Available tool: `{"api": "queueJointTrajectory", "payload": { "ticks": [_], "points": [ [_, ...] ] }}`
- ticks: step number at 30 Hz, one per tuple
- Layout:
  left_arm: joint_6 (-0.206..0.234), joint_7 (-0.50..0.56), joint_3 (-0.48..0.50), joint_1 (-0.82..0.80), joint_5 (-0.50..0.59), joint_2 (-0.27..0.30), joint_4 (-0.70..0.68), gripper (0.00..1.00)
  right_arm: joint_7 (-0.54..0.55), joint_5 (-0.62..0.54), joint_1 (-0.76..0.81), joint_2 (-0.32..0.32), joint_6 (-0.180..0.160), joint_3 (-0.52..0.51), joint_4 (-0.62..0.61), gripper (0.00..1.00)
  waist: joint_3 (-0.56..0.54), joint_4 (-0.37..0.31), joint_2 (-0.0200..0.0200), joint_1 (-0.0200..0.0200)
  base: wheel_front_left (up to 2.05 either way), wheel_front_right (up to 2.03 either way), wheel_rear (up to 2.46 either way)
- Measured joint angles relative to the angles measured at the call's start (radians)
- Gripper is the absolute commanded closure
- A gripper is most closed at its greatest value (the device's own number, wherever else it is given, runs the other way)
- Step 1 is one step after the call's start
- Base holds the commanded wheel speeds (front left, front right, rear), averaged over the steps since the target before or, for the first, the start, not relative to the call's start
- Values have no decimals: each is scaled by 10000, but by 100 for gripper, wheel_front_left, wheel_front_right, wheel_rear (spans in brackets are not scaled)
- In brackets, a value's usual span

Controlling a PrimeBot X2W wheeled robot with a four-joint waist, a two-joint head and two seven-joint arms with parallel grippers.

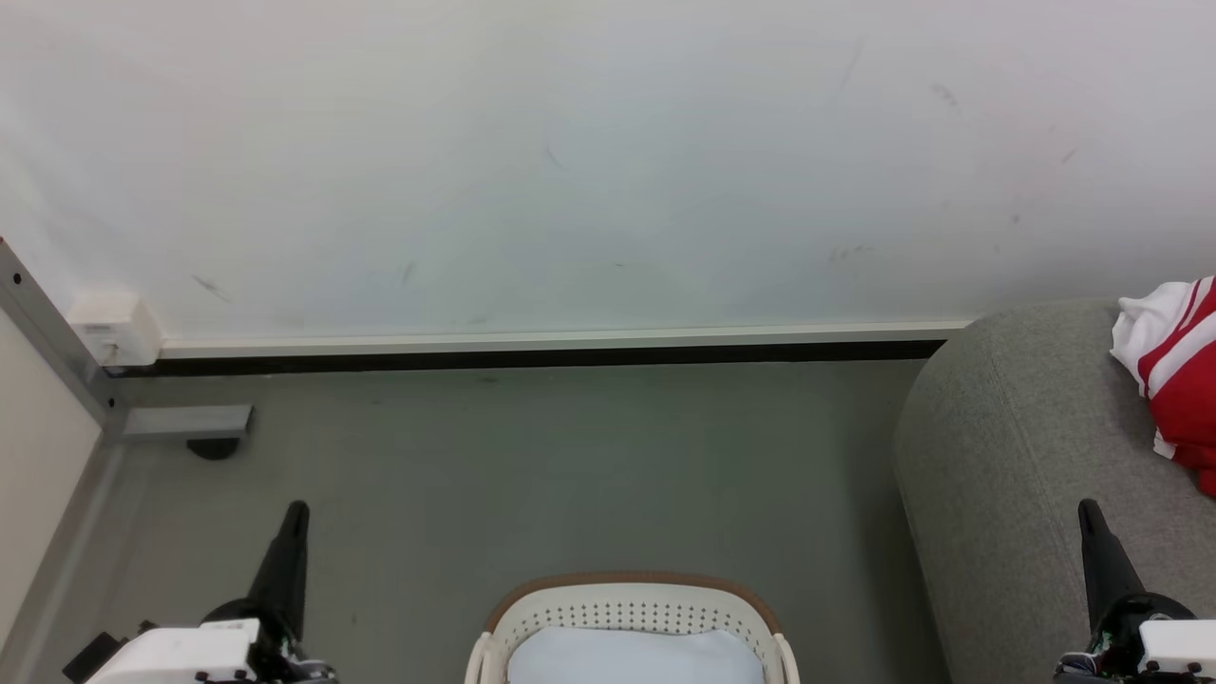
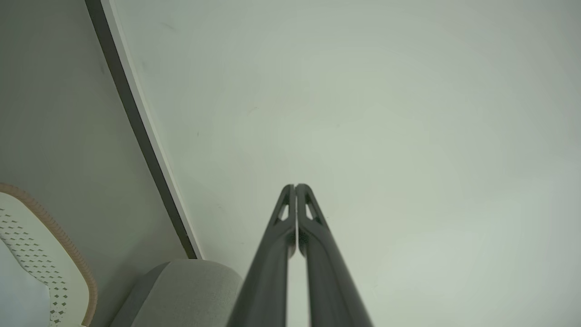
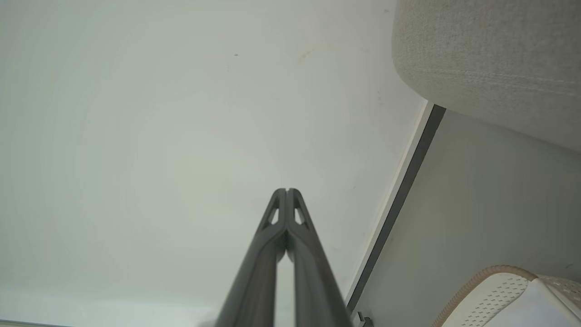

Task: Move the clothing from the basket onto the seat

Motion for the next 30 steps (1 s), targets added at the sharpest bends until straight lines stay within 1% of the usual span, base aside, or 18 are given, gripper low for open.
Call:
{"api": "queueJointTrajectory", "payload": {
  "ticks": [7, 30],
  "points": [
    [2, 94, 56, -43, -353, -12, -58, 100, 90, 502, -34, -17, 0, -10, -23, 100, 33, 0, 0, 0, 0, 0, 0],
    [2, 94, 59, -46, -353, -13, -59, 100, 84, 525, -37, -54, 0, 19, -27, 100, 32, -1, 0, 0, 0, 0, 0]
  ]
}}
